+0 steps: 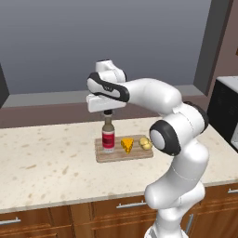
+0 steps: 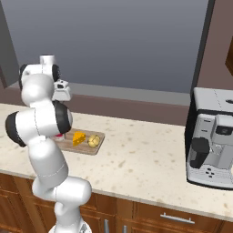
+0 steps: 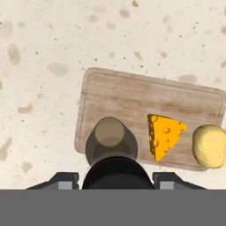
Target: Retrieve the reheated potato from the microwave, then place the potato, cheese, and condiment on the cutting board.
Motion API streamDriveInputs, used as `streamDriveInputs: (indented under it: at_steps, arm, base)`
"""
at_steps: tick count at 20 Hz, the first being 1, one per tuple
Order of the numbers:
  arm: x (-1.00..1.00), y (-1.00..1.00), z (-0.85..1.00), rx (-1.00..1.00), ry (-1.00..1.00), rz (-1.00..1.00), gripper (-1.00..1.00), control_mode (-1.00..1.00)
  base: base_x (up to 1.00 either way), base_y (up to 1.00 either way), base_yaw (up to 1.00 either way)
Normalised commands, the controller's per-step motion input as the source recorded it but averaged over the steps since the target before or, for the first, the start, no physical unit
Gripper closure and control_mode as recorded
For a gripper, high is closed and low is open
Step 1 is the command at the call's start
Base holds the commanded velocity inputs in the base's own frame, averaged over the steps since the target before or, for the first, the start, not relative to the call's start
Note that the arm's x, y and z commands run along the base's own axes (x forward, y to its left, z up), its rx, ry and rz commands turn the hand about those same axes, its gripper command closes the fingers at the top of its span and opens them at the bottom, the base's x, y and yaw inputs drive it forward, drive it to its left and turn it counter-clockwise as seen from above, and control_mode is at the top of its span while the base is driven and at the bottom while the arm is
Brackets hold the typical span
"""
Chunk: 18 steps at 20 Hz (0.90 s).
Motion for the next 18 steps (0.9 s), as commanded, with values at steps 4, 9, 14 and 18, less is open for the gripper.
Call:
streamDriveInputs:
  at_steps: [4, 9, 14, 18]
  arm:
    - [0.12, 0.0, -0.04, 0.0, -0.03, 0.0, 1.0, -1.0]
    - [0.05, 0.0, -0.13, 0.0, 0.0, 0.0, 1.0, -1.0]
    - [0.01, 0.0, -0.15, 0.0, 0.0, 0.0, 1.0, -1.0]
    - [-0.07, 0.0, -0.19, 0.0, 0.0, 0.0, 1.0, -1.0]
  base:
    - [0.0, 0.0, 0.0]
    - [0.0, 0.0, 0.0]
    - [0.0, 0.0, 0.0]
    - [0.0, 0.0, 0.0]
